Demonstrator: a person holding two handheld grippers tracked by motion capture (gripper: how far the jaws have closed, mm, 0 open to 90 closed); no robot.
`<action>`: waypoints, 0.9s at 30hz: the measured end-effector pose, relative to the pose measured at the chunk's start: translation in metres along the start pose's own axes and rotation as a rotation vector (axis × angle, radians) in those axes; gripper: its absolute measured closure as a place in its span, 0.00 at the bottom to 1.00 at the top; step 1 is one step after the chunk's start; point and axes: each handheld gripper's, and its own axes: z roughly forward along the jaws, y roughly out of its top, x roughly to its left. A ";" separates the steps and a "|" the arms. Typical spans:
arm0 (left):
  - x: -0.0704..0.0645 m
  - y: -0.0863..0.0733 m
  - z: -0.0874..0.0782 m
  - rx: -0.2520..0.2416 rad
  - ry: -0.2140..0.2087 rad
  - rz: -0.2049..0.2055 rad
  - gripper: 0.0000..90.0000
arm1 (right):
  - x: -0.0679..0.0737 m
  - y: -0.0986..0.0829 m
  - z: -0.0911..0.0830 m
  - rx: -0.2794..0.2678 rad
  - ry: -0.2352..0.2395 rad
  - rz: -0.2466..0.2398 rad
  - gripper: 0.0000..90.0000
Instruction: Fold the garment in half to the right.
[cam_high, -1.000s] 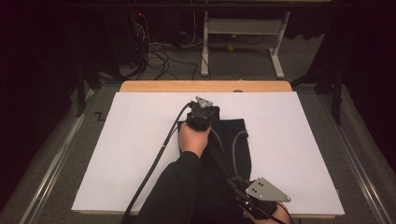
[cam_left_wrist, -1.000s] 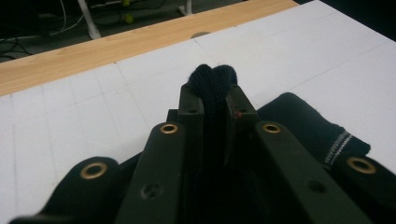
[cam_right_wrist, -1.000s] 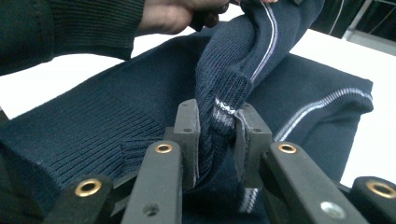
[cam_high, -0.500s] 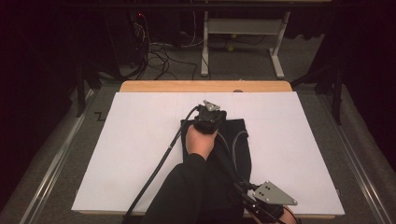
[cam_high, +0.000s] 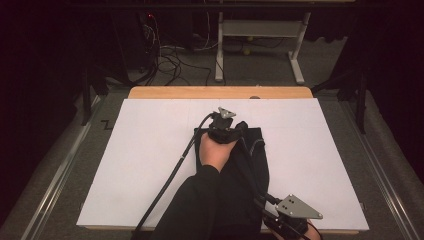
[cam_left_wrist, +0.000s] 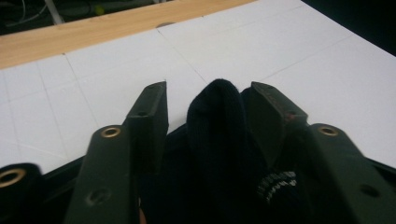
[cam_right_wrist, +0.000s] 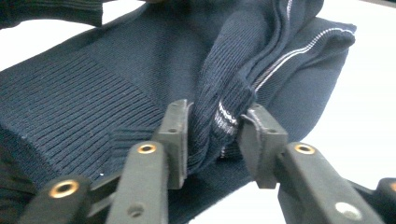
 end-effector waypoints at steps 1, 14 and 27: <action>0.001 0.000 -0.002 -0.003 -0.003 0.009 0.47 | 0.000 0.000 -0.001 0.000 -0.001 0.010 0.66; 0.028 -0.019 -0.034 -0.045 -0.050 0.021 0.27 | -0.009 0.005 -0.014 -0.062 -0.039 0.048 0.57; 0.072 -0.058 -0.080 -0.102 -0.029 -0.006 0.18 | -0.005 0.012 -0.012 -0.075 -0.035 0.037 0.57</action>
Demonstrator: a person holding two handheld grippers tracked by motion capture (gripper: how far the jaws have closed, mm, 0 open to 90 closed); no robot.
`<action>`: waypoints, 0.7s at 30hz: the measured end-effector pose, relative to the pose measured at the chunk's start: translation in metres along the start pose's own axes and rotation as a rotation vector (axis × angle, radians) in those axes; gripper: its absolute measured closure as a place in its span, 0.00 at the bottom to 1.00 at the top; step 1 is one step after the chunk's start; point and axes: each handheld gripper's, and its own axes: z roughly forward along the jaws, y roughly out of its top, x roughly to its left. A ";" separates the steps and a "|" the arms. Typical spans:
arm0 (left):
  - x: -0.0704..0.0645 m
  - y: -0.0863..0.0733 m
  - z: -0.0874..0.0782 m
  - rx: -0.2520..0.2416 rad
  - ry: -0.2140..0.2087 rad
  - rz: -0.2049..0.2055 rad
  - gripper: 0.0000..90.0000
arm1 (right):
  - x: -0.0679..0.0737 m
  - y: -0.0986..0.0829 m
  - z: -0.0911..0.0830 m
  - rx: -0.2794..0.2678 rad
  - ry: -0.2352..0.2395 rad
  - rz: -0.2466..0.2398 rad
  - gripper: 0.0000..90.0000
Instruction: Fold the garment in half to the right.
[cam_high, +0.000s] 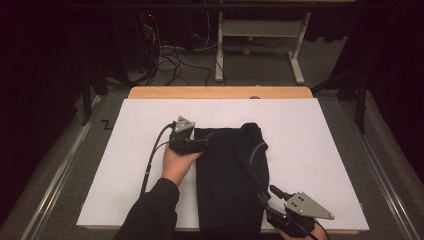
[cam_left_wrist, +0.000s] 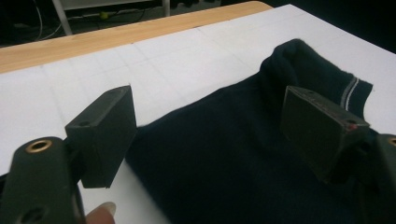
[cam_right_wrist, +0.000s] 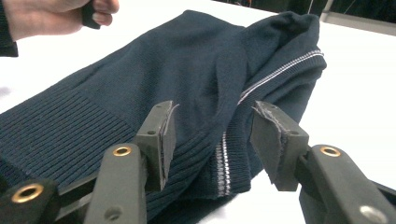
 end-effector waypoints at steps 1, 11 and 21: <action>0.003 -0.004 -0.005 -0.007 0.001 -0.004 0.17 | 0.001 0.000 0.000 0.000 0.000 -0.002 0.57; 0.026 -0.039 -0.043 -0.045 -0.012 -0.008 0.12 | 0.005 0.003 0.003 -0.006 0.009 -0.005 0.57; 0.043 -0.066 -0.081 -0.050 -0.004 -0.026 0.01 | 0.009 0.017 0.011 -0.005 0.023 -0.027 0.59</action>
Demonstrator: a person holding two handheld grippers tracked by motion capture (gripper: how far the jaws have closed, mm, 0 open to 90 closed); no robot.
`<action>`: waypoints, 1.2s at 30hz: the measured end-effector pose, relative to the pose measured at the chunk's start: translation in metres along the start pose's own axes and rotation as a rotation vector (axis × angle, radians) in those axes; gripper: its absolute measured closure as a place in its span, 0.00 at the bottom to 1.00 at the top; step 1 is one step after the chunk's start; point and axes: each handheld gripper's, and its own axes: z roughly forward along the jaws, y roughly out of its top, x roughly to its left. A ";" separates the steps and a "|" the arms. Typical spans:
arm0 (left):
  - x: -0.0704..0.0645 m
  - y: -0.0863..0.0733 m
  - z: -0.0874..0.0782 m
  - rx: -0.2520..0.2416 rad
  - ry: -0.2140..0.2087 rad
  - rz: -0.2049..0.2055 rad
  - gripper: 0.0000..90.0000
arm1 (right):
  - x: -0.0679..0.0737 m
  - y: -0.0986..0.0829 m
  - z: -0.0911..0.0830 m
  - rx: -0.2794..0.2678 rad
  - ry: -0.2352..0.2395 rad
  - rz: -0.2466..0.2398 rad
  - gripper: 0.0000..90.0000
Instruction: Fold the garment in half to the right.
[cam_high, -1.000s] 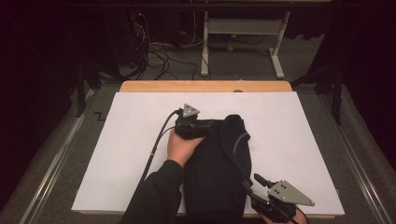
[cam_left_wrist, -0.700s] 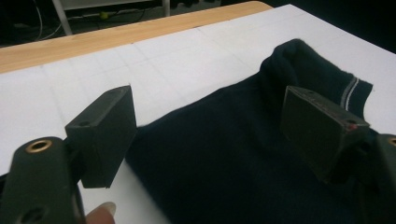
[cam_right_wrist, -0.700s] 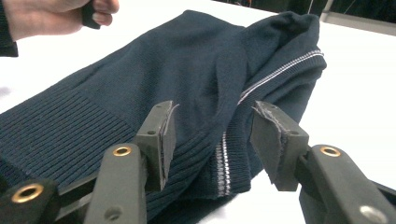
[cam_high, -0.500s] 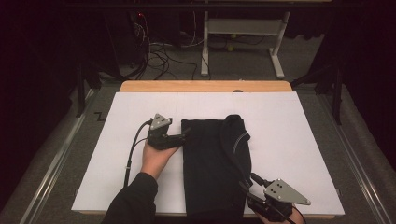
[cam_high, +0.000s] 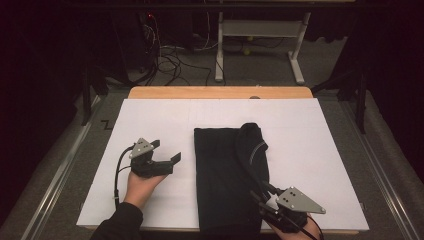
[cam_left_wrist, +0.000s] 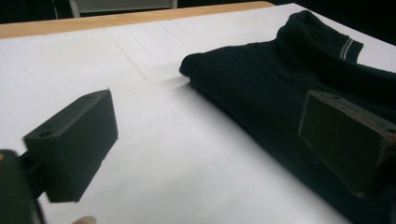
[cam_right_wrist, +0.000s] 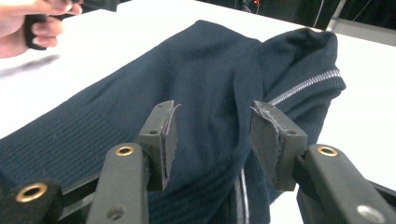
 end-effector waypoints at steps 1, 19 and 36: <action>0.001 -0.002 -0.003 -0.002 -0.002 -0.005 0.01 | 0.000 0.002 0.002 0.000 0.002 -0.002 0.60; 0.007 -0.021 -0.034 -0.062 -0.028 -0.010 0.00 | 0.011 0.043 0.077 0.191 0.008 -0.101 1.00; 0.010 -0.023 -0.038 -0.056 -0.027 -0.015 0.00 | -0.018 0.034 0.095 0.328 -0.142 -0.106 1.00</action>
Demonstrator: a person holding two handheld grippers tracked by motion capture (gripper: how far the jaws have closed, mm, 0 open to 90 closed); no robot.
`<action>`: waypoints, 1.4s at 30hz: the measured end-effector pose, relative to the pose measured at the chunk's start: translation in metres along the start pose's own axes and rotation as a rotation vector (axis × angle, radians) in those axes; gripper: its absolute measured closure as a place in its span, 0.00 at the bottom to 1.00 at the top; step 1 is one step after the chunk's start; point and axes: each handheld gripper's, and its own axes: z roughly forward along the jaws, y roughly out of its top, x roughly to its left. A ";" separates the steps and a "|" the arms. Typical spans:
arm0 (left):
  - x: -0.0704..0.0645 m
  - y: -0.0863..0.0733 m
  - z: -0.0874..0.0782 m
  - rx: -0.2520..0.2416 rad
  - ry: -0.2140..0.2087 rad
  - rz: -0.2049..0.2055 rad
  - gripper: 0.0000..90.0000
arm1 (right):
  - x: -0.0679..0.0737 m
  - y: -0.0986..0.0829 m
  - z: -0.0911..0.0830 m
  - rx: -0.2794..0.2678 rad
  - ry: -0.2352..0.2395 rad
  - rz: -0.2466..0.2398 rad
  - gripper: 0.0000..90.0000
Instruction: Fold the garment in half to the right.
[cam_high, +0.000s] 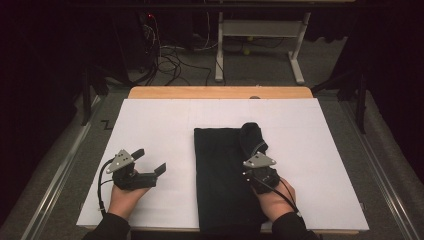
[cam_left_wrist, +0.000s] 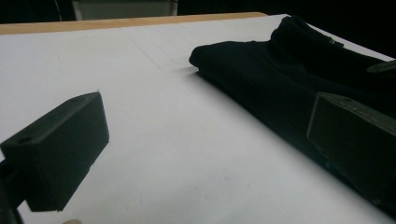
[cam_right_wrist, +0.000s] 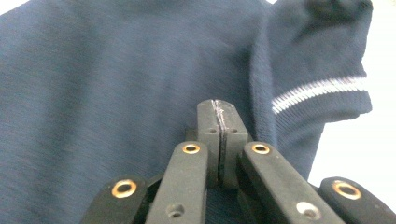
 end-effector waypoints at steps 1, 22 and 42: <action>-0.001 0.000 0.000 0.001 0.000 0.002 0.00 | -0.004 -0.003 0.000 -0.003 -0.006 0.014 1.00; -0.006 -0.007 0.007 0.027 -0.003 0.007 0.00 | -0.036 -0.056 -0.001 -0.061 0.013 0.132 1.00; -0.018 -0.014 -0.007 -0.002 0.008 0.058 0.00 | -0.100 -0.092 -0.048 -0.345 0.025 0.236 0.68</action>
